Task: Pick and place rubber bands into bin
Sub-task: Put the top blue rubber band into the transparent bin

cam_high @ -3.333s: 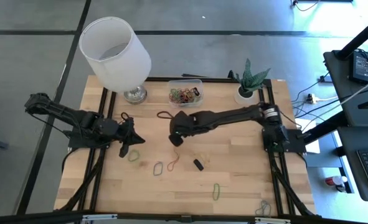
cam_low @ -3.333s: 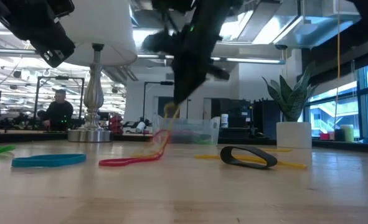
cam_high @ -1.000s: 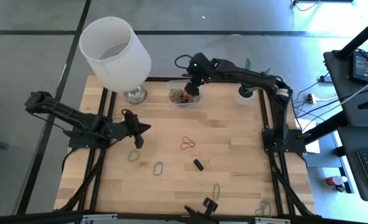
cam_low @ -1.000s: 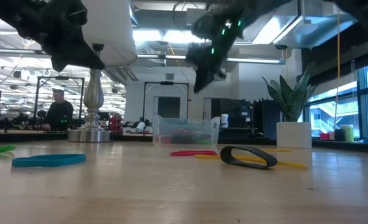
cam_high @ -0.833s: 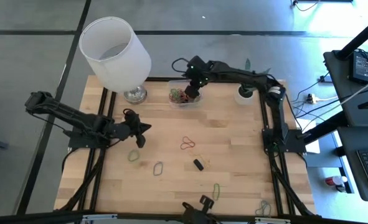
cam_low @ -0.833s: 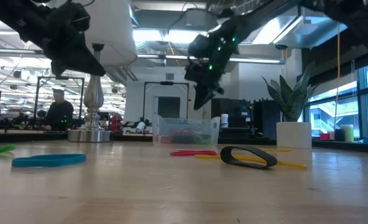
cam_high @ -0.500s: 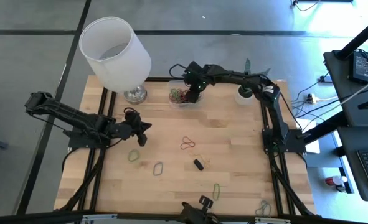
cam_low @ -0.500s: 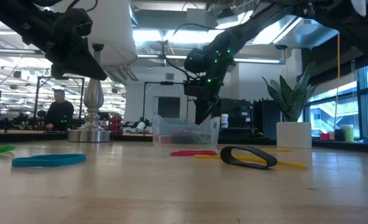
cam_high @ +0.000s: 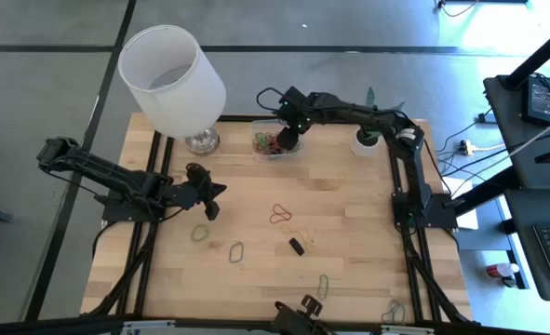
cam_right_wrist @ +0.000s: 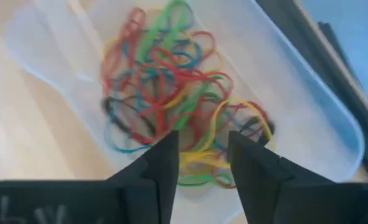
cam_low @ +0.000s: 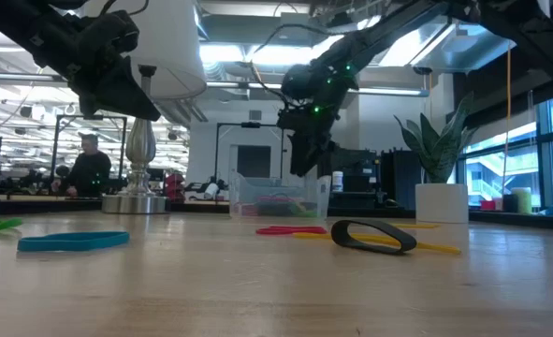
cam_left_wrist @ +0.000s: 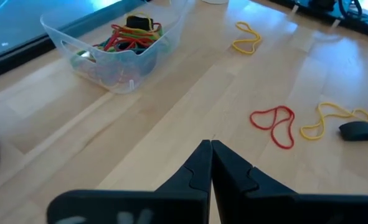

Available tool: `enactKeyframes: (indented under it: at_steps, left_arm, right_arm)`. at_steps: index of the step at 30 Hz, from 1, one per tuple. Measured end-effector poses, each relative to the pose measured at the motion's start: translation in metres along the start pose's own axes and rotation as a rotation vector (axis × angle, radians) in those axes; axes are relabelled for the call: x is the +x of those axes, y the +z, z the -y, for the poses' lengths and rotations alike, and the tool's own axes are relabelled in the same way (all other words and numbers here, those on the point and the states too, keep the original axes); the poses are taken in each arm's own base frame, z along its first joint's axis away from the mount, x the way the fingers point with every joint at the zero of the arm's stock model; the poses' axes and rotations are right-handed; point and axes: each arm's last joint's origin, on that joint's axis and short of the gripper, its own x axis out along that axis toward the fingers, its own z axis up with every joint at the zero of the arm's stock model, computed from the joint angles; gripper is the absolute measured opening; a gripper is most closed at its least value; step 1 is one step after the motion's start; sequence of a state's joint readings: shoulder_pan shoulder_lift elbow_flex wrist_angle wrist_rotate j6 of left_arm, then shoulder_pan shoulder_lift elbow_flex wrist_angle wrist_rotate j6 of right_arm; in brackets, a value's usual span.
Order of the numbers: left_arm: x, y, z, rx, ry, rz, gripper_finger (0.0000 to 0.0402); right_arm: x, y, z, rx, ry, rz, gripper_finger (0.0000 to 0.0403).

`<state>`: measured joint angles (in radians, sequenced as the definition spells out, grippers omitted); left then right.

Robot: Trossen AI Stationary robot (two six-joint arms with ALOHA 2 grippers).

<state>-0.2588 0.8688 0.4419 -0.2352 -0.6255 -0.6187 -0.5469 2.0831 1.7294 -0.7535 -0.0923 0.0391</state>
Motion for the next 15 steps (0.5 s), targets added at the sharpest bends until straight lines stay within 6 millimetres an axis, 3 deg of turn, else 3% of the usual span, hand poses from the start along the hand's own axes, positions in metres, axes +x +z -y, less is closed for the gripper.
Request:
enactKeyframes:
  at_steps: [8, 15]
  left_arm:
    - [0.0, -0.001, 0.002, 0.107, -0.06, -0.039, 0.0004]
    - [-0.002, 0.001, 0.005, 0.239, -0.141, -0.069, 0.0003]
  right_arm:
    - [-0.049, 0.005, -0.016, 0.053, 0.028, 0.096, 0.0137]
    - [-0.096, -0.015, -0.056, -0.021, 0.066, 0.029, 0.0115]
